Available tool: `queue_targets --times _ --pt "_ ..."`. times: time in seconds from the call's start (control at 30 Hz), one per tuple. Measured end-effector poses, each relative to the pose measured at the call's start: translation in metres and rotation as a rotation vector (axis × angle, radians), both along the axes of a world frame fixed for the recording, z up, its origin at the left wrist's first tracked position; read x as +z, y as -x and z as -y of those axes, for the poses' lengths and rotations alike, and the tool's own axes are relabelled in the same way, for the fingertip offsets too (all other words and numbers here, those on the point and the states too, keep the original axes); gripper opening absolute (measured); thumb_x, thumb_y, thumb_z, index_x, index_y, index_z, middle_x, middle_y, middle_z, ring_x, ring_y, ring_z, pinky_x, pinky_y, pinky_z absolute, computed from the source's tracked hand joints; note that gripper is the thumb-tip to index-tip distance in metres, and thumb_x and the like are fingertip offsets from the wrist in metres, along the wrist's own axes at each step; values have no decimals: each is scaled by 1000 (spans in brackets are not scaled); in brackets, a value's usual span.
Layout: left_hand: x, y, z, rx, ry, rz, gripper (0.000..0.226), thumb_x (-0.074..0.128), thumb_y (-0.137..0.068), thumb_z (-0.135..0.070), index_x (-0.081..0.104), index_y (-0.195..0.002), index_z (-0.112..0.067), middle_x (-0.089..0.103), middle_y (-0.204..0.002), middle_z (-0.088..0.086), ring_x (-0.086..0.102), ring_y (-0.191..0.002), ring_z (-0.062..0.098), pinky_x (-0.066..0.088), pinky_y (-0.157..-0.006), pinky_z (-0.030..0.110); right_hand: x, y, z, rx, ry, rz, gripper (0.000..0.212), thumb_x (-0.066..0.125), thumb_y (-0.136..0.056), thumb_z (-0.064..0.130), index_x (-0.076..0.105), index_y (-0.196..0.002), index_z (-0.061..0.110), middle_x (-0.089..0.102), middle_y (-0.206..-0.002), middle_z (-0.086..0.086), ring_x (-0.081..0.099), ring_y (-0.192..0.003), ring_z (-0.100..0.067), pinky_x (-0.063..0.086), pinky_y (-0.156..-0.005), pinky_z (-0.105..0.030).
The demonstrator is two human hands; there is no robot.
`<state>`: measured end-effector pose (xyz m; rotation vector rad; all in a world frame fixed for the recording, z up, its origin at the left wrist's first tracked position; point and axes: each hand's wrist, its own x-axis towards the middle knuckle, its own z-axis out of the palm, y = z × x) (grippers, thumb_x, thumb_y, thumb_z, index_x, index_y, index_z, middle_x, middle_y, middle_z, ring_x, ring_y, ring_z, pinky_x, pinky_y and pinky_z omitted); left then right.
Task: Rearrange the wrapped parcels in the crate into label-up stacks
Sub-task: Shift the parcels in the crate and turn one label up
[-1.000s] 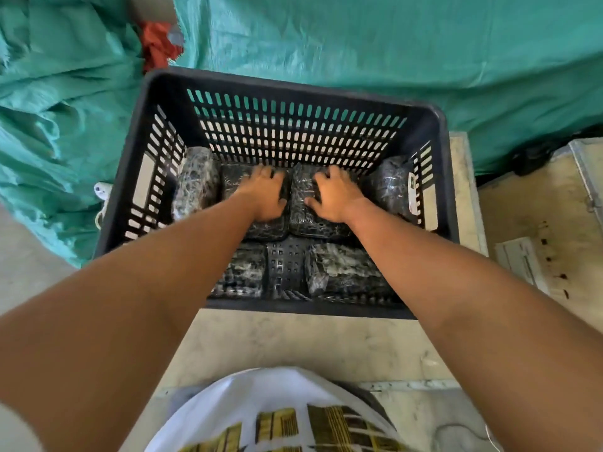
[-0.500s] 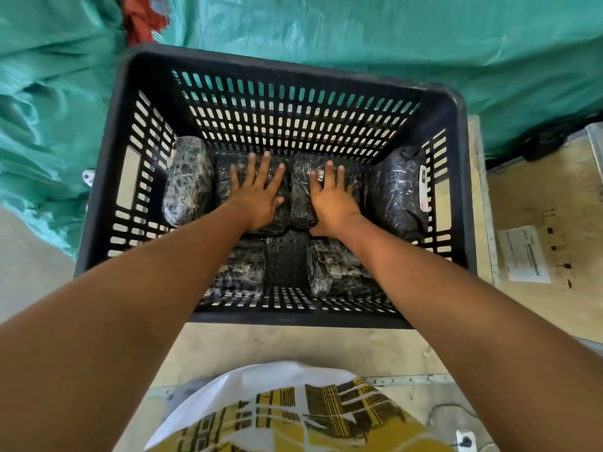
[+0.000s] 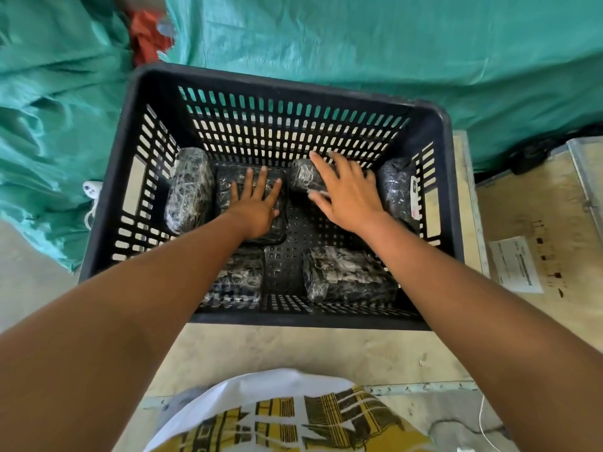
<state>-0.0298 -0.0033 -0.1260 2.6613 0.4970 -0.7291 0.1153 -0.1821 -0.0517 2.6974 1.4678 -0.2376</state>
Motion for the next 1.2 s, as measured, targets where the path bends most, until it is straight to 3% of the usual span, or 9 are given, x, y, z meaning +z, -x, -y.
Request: queue_targets --times 0.2,0.4,0.5,0.57,0.67,0.77,0.87,1.0,1.2 --pt "23 3 1 163 232 149 67 32 -108 -41 -14 -157 -43 -29 -163 9 -24 -149 34 -5 -119 63 -5 6 2 -68 -115 -88 81 62 -98 47 15 -163 36 51 -145 -12 50 -126 -35 45 -100 -58" --pt "67 -8 3 386 483 431 78 42 -106 -39 -21 -152 -52 -15 -168 7 15 -140 11 13 -112 34 33 -16 6 -309 -585 -643 82 62 -94 59 8 -156 58 46 -157 -2 49 -135 -18 40 -104 -35" --pt "78 -10 11 340 558 460 81 40 -105 -45 -29 -148 -52 -13 -168 10 -6 -151 27 10 -121 56 44 -12 12 -352 -736 -801 77 62 -94 59 17 -156 57 30 -165 14 33 -140 1 30 -103 -20" --pt "87 -10 16 356 605 515 81 40 -103 -52 -28 -147 -55 6 -168 9 13 -147 43 24 -116 64 44 -10 18 -418 -869 -898 69 65 -95 52 28 -154 51 41 -155 26 42 -136 7 37 -102 -14" --pt "101 -9 17 473 748 592 83 48 -95 -65 -15 -149 -62 15 -157 -19 35 -134 9 31 -115 44 39 -8 25 -591 -1014 -1107 58 68 -96 43 39 -145 53 50 -151 13 53 -134 -10 49 -108 -43" --pt "106 -14 10 554 852 611 69 54 -101 -44 12 -154 -55 40 -156 -7 56 -125 13 42 -110 46 37 -12 29 -740 -996 -1252 53 70 -93 40 40 -136 43 56 -141 1 62 -123 -20 54 -100 -55" --pt "108 -17 -2 499 856 548 56 51 -105 -29 30 -154 -45 46 -144 -26 52 -124 -3 38 -112 29 33 -14 34 -707 -793 -1097 57 79 -77 48 46 -119 28 61 -121 6 66 -108 -15 61 -80 -30" --pt "113 -18 -17 463 866 416 53 53 -105 -28 36 -150 -49 44 -147 -19 44 -134 10 31 -107 23 27 -11 39 -541 -617 -959 62 89 -70 48 47 -114 41 60 -115 16 63 -91 10 48 -59 -3" --pt "127 -36 -35 345 927 144 47 62 -98 -28 56 -123 -68 64 -121 -16 54 -108 10 30 -103 41 31 -15 33 -440 -555 -1156 83 95 -70 30 49 -132 60 63 -130 8 66 -114 -9 61 -80 -28"
